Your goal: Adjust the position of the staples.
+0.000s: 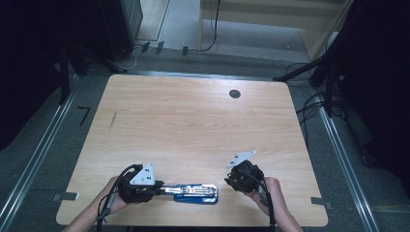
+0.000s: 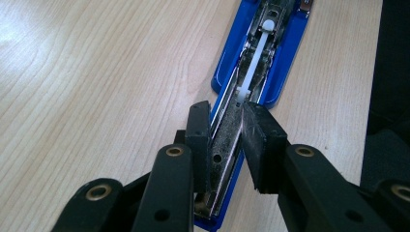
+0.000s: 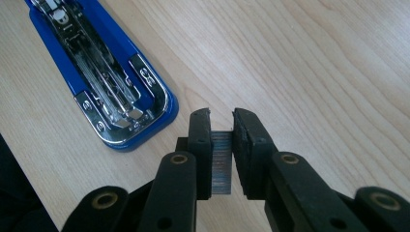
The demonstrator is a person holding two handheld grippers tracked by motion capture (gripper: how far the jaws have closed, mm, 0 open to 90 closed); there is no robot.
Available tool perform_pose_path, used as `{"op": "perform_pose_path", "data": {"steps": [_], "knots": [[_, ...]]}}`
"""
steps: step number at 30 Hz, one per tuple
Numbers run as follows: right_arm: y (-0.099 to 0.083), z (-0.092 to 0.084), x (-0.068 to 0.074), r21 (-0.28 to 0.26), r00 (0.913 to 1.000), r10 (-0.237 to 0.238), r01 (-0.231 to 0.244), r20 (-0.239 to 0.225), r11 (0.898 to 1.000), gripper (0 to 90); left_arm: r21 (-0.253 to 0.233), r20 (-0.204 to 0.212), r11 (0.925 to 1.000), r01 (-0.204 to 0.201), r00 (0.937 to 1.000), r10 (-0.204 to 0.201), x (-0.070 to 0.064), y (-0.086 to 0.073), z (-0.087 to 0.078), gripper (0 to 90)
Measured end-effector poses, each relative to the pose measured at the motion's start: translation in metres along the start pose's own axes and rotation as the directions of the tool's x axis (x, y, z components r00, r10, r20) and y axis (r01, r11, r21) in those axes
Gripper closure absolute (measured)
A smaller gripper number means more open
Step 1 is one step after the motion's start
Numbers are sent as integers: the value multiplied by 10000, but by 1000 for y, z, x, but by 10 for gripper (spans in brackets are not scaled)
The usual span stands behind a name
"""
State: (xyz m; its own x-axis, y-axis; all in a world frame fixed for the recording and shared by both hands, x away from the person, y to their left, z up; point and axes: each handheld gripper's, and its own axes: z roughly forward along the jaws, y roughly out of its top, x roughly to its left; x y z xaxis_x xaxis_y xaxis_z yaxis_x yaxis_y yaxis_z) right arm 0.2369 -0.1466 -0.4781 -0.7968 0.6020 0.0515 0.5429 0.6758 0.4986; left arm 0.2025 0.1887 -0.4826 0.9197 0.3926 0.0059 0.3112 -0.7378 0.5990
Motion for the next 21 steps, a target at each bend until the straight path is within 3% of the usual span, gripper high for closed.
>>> {"op": "perform_pose_path", "data": {"steps": [21], "knots": [[17, 0, 2, -233, 9993, -355, 353, -77, 9991, 798, -59, -19, 10000, 14, 10000, -14, 0, -2, -1, 741]]}}
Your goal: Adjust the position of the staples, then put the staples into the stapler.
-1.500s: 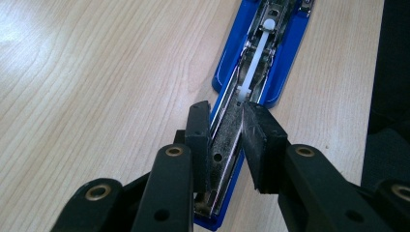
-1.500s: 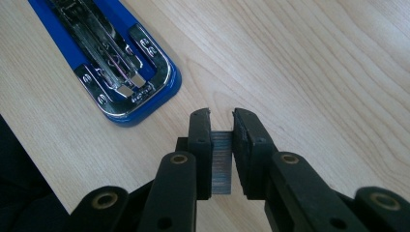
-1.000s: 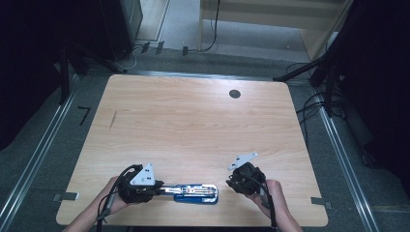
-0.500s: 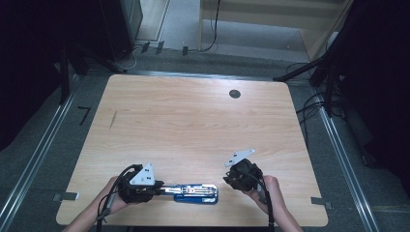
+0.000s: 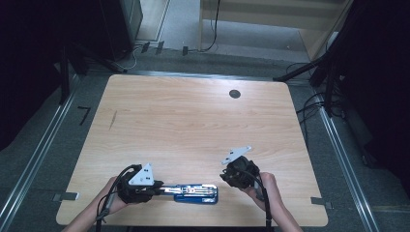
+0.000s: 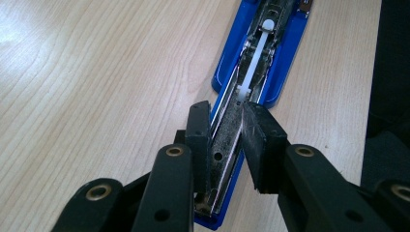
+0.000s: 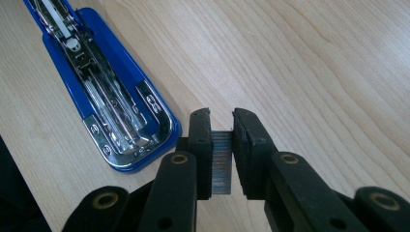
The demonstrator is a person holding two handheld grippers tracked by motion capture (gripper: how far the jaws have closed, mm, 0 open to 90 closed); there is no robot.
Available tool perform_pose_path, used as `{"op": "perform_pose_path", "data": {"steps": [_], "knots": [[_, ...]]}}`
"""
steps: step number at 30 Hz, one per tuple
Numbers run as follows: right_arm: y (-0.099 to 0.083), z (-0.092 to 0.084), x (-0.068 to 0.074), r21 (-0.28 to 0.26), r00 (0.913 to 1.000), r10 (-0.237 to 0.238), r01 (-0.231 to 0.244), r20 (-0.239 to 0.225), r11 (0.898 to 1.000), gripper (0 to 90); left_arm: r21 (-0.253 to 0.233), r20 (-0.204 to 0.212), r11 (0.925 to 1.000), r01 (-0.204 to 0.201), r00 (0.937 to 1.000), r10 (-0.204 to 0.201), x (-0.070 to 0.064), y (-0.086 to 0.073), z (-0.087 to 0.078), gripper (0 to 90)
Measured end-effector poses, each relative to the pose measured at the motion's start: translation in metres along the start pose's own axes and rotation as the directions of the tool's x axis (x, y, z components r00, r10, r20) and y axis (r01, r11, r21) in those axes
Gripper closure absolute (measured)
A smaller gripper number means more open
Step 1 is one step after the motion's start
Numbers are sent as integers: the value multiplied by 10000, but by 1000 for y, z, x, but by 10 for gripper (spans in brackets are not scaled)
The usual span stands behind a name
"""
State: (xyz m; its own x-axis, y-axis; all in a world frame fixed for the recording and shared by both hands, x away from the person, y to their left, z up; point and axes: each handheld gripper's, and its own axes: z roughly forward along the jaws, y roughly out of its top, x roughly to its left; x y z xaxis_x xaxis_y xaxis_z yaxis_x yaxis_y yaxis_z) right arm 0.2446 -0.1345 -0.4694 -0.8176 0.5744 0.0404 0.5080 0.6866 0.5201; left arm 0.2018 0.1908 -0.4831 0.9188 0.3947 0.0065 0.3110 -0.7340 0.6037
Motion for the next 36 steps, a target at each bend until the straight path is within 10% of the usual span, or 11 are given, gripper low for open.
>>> {"op": "perform_pose_path", "data": {"steps": [36], "knots": [[24, -8, -1, -557, 9990, -436, 433, -42, 9975, 798, -7, 56, 9999, -100, 9999, 100, 1, 1, 1, 742]]}}
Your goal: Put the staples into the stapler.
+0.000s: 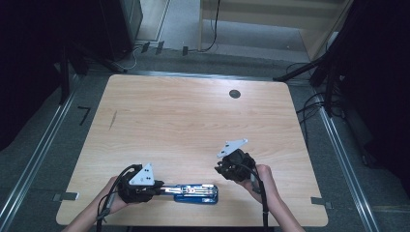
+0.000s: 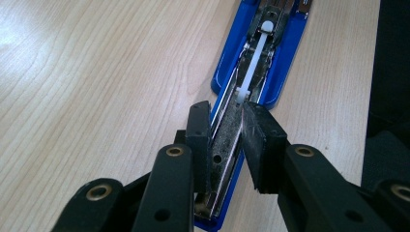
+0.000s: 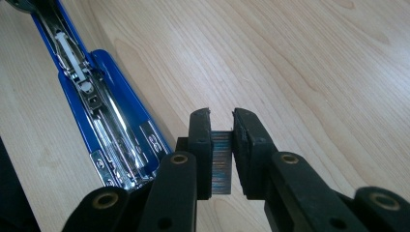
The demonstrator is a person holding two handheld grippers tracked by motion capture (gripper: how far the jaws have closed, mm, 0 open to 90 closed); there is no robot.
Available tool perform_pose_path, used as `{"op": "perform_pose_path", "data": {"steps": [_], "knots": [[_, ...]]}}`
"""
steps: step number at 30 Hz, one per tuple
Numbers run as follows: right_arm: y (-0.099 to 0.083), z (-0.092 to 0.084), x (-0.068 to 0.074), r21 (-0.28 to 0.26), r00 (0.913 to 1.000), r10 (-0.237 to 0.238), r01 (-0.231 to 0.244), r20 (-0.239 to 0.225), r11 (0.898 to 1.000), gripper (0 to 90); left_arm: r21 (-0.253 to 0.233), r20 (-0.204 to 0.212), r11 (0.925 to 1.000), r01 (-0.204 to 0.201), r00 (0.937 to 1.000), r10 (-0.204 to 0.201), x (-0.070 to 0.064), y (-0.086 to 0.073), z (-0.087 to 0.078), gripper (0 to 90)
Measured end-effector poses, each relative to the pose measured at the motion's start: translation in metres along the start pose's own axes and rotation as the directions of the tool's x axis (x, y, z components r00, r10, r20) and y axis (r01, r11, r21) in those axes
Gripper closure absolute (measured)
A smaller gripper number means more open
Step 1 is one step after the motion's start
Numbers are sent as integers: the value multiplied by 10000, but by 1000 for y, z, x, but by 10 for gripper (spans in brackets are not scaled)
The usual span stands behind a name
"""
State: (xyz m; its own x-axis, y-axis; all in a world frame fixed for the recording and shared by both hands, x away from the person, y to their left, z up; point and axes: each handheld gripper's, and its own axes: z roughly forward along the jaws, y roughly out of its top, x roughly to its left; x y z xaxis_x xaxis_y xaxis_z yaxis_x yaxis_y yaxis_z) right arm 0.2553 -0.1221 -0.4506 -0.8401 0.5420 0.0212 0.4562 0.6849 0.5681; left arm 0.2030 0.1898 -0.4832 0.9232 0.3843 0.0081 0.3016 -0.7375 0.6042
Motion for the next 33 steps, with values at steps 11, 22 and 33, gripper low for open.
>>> {"op": "perform_pose_path", "data": {"steps": [11, 22, 33], "knots": [[8, -3, 7, -228, 9989, -405, 399, -238, 9989, 798, 23, -3, 10000, -13, 10000, 13, -1, 2, 1, 742], [16, 1, 17, -447, 9907, -1079, 1045, -827, 9935, 798, 46, -41, 10000, -57, 10000, 57, -1, 2, 1, 741], [19, 13, 36, -322, 9678, -1943, 1916, -1598, 9809, 798, 8, -4, 10000, -70, 10000, 70, 0, 2, 1, 740]]}}
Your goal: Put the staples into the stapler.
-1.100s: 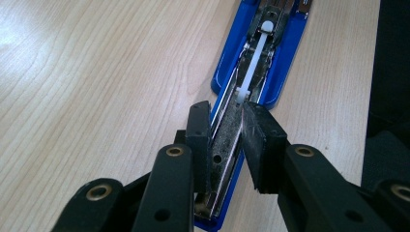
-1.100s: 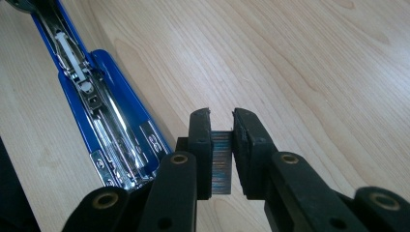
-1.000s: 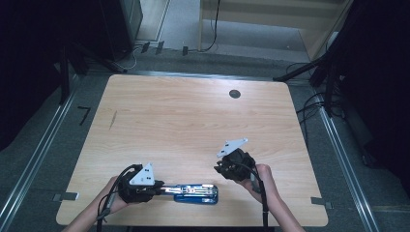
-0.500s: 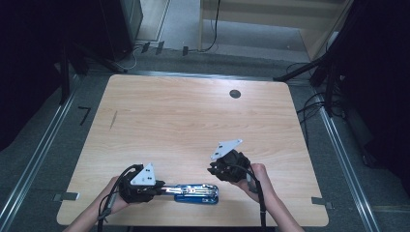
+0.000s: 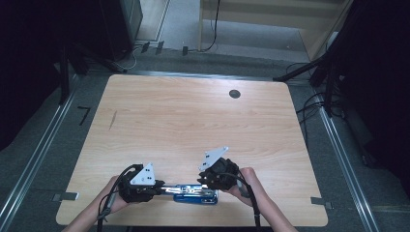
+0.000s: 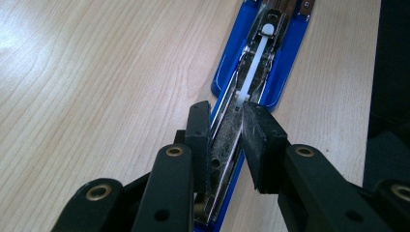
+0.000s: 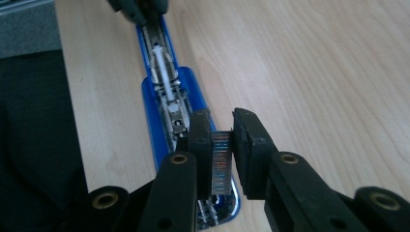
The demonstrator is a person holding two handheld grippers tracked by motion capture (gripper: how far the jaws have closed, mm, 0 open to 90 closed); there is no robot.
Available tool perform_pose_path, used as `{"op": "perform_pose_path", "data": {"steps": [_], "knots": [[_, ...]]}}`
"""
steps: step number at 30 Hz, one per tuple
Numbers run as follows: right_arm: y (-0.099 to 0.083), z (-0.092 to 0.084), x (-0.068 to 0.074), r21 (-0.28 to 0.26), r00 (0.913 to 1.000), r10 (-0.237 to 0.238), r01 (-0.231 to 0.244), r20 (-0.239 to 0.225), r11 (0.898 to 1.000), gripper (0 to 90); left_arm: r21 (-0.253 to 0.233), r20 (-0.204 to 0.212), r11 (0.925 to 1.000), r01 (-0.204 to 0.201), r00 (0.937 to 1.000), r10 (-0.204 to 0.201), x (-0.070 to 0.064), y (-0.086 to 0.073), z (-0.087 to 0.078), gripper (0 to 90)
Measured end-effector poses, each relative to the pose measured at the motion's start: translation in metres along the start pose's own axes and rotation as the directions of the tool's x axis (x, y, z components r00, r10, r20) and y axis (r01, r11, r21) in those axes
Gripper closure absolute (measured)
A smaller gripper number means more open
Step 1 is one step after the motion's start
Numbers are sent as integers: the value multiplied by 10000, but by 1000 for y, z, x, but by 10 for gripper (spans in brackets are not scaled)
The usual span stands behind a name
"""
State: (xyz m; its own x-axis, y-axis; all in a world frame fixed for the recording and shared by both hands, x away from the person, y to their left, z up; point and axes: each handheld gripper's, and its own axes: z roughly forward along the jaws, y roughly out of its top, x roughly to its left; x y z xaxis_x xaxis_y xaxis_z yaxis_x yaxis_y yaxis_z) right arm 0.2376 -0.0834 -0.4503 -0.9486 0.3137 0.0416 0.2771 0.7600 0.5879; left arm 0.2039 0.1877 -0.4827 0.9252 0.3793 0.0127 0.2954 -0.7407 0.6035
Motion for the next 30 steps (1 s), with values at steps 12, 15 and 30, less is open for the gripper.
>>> {"op": "perform_pose_path", "data": {"steps": [12, 15, 30], "knots": [[-1, 13, 11, 431, 9950, -809, 835, -581, 9956, 798, -5, -22, 10000, 30, 10000, -30, 0, 0, 0, 740], [-2, 14, 11, 498, 9939, -900, 932, -632, 9944, 798, -16, -16, 10000, 32, 10000, -32, 0, 0, 0, 740], [-3, 16, 13, 535, 9902, -1269, 1300, -581, 9901, 798, -19, -17, 10000, 31, 10000, -32, 0, 0, 0, 740]]}}
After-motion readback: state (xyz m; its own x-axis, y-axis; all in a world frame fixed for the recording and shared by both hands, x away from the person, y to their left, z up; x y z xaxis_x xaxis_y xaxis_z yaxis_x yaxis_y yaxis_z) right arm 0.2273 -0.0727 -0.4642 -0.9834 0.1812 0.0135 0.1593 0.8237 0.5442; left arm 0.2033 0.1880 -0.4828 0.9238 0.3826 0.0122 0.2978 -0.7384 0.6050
